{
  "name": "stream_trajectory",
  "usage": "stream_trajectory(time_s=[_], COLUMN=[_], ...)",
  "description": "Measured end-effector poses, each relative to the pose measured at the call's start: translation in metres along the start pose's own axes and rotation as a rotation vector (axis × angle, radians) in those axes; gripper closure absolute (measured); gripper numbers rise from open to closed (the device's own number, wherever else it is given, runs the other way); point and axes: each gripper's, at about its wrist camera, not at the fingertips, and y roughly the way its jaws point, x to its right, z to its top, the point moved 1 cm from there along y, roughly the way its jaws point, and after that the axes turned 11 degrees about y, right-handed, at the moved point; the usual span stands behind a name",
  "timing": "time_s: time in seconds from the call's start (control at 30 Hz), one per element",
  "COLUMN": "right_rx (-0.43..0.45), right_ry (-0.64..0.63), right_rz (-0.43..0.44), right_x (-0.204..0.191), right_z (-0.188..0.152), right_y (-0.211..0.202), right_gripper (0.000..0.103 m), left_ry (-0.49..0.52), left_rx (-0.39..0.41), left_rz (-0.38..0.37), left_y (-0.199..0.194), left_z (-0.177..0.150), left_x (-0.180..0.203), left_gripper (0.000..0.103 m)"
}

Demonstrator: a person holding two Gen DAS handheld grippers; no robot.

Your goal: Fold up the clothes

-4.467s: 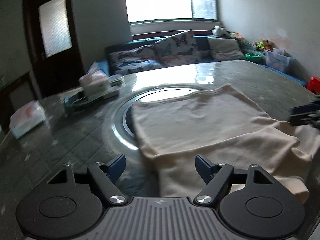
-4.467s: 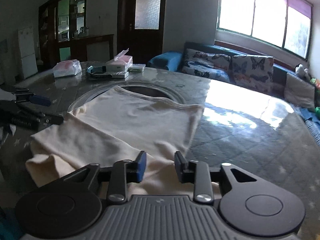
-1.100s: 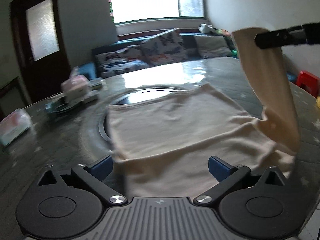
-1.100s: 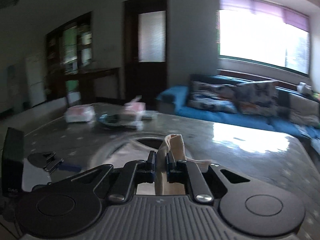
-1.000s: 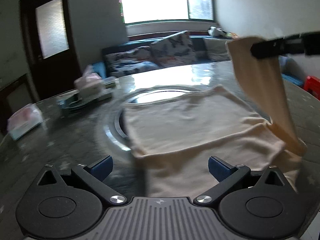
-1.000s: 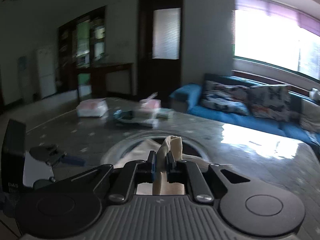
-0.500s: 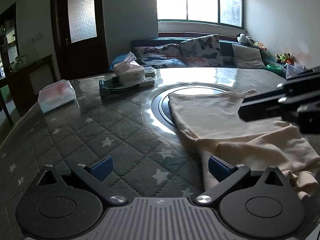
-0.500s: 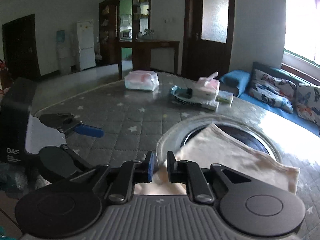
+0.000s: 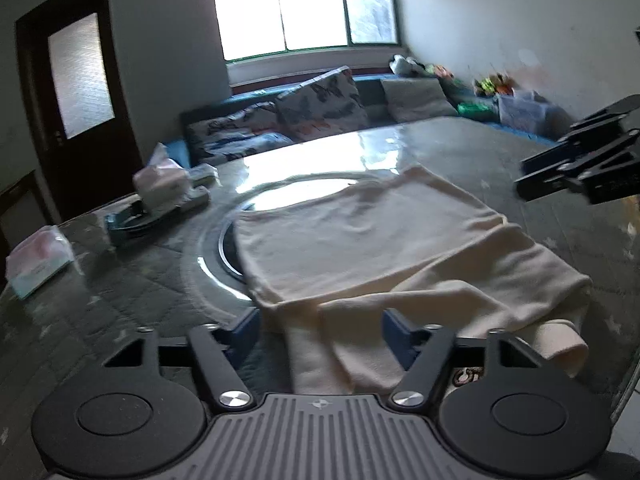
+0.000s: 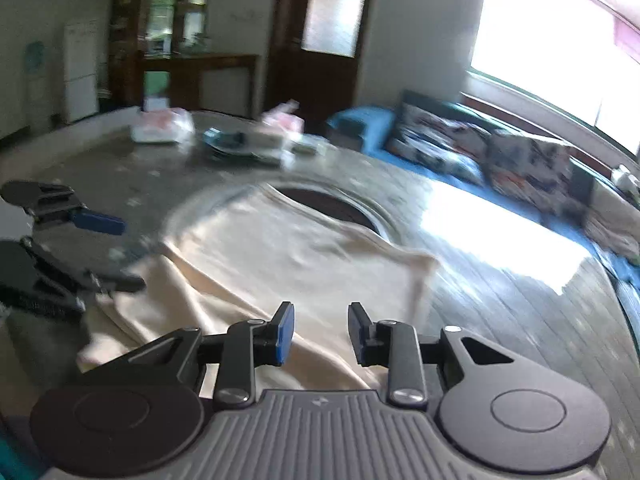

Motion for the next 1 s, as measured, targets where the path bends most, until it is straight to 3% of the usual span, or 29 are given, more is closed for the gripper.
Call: stream_trajectory(time_s=[0.17, 0.23, 0.33, 0.4, 0.5, 0.7, 1.0], right_rx=[-0.027, -0.031, -0.03, -0.031, -0.025, -0.02, -0.02], right_ry=[0.038, 0.044, 0.054, 0.059, 0.068, 0.074, 0.085], right_rz=[-0.035, -0.035, -0.015, 0.004, 0.034, 0.062, 0.036], right_x=[0.023, 0.027, 0.026, 0.024, 0.019, 0.012, 0.013], right_z=[-0.02, -0.024, -0.027, -0.028, -0.029, -0.028, -0.028], right_y=[-0.002, 0.0, 0.007, 0.013, 0.023, 0.04, 0.049], right_gripper=[0.074, 0.074, 0.074, 0.074, 0.074, 0.074, 0.074], left_ry=[-0.024, -0.028, -0.024, -0.021, -0.024, 0.0, -0.072], left_rx=[-0.042, -0.052, -0.059, -0.053, -0.043, 0.054, -0.048], left_rz=[-0.019, -0.032, -0.03, -0.031, -0.015, 0.044, 0.071], left_y=[0.019, 0.023, 0.025, 0.024, 0.021, -0.003, 0.011], left_z=[0.002, 0.001, 0.0, 0.0, 0.004, 0.014, -0.001], left_x=[0.0, 0.0, 0.002, 0.002, 0.0, -0.005, -0.025], left_gripper=[0.038, 0.044, 0.061, 0.087, 0.097, 0.099, 0.095])
